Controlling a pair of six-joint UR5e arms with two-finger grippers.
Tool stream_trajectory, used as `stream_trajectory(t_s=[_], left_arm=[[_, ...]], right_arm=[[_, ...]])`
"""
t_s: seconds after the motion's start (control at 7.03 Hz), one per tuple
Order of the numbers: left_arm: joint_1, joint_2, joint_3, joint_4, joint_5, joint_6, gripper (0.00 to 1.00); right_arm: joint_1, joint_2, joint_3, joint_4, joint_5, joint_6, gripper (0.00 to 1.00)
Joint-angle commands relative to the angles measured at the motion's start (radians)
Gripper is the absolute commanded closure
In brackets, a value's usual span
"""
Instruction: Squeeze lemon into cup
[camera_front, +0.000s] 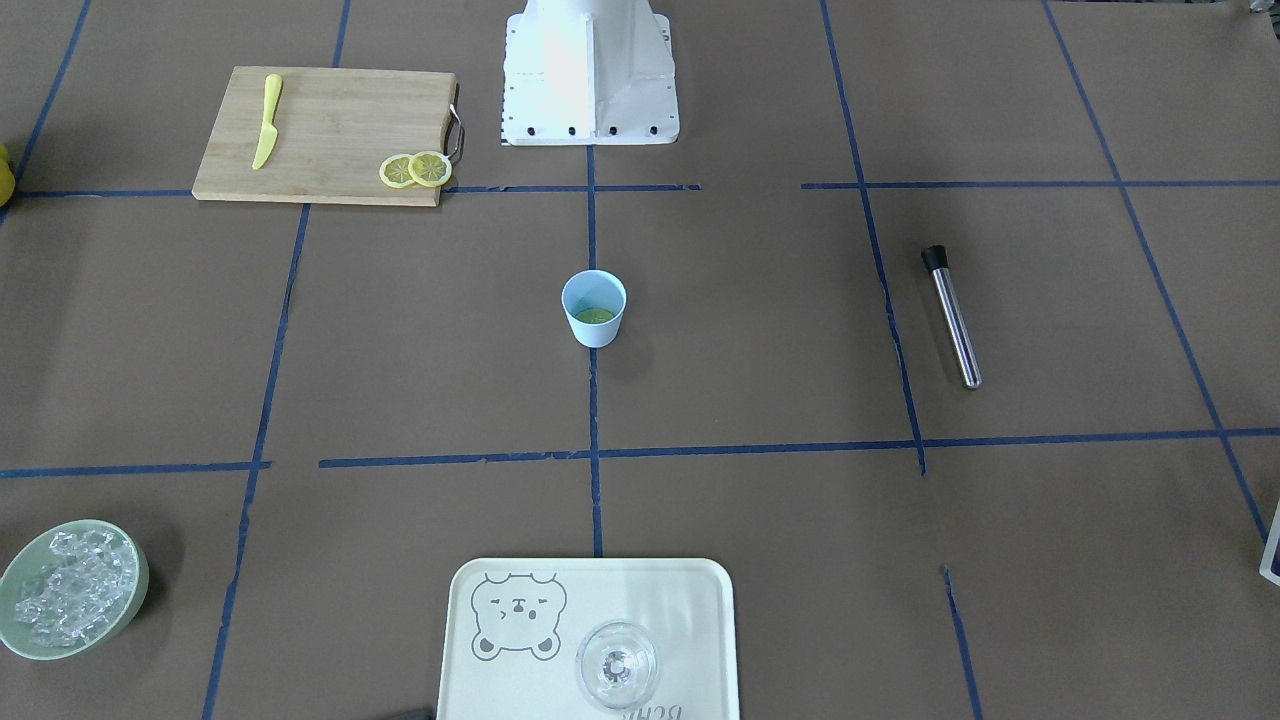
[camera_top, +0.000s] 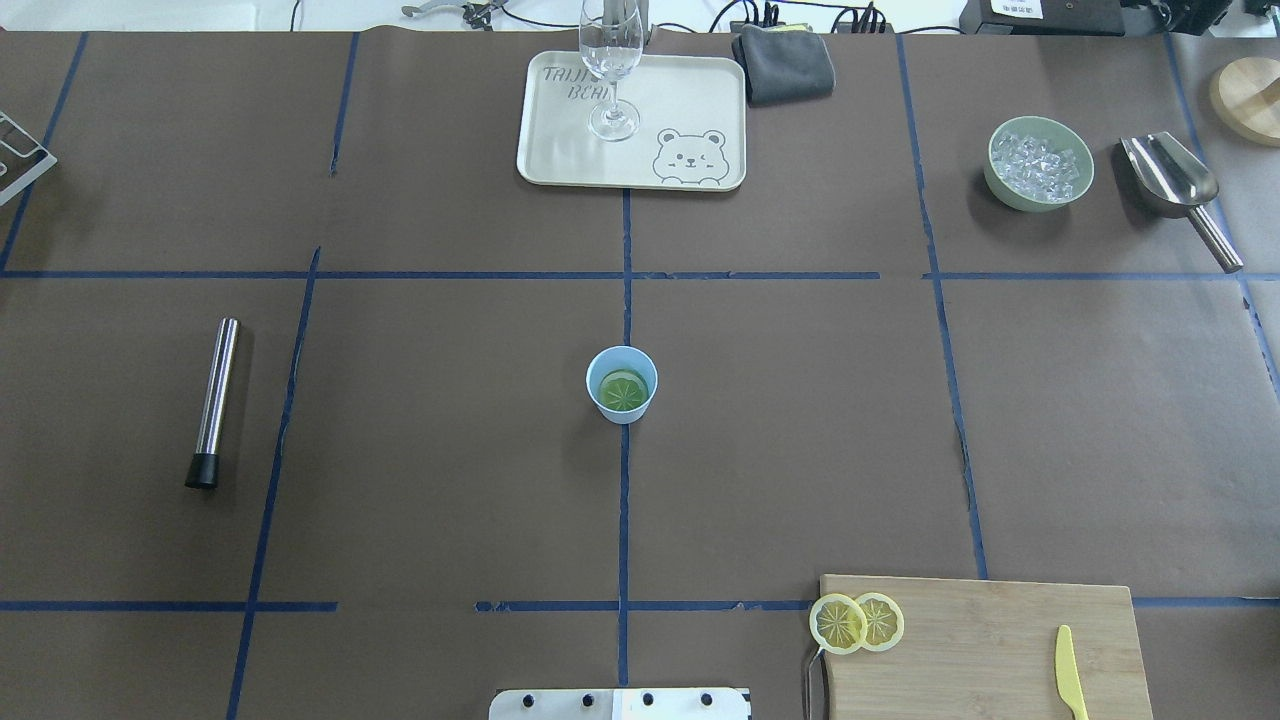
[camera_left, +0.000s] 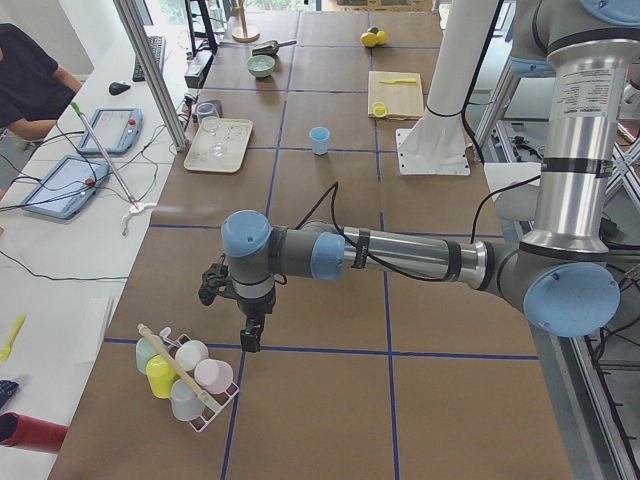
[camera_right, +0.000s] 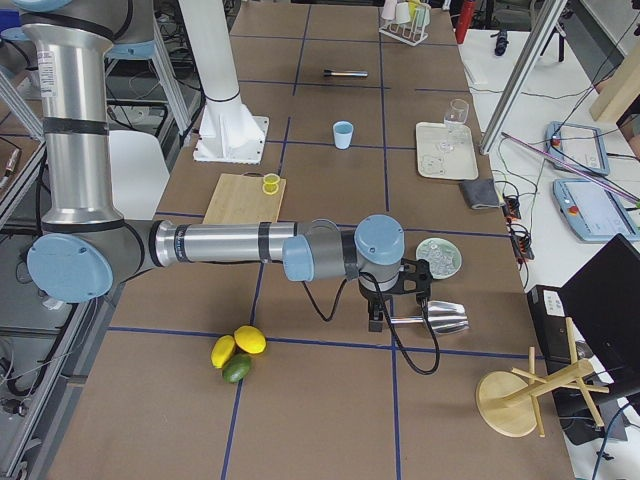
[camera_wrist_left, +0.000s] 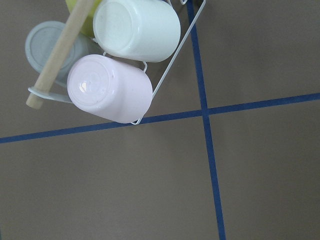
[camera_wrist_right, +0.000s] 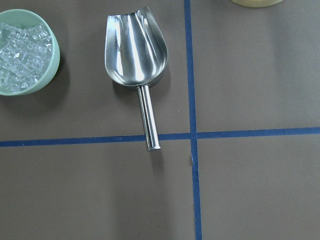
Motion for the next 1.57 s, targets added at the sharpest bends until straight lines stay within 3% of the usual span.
stream_trajectory(t_s=[0.0,0.71,1.42], left_arm=[[0.003,-0.003,0.010,-0.045,-0.003,0.000,0.00],[0.001,0.031,0.033,-0.042,-0.148,0.087,0.00],[0.001,0.030,0.032,-0.045,-0.146,0.090,0.00]], right_arm=[[-0.001,0.001,0.001,0.000,0.000,0.001,0.00],[-0.001,-0.002,-0.005,-0.001,0.009,0.001,0.00],[-0.001,-0.005,-0.005,0.000,0.008,0.001,0.00]])
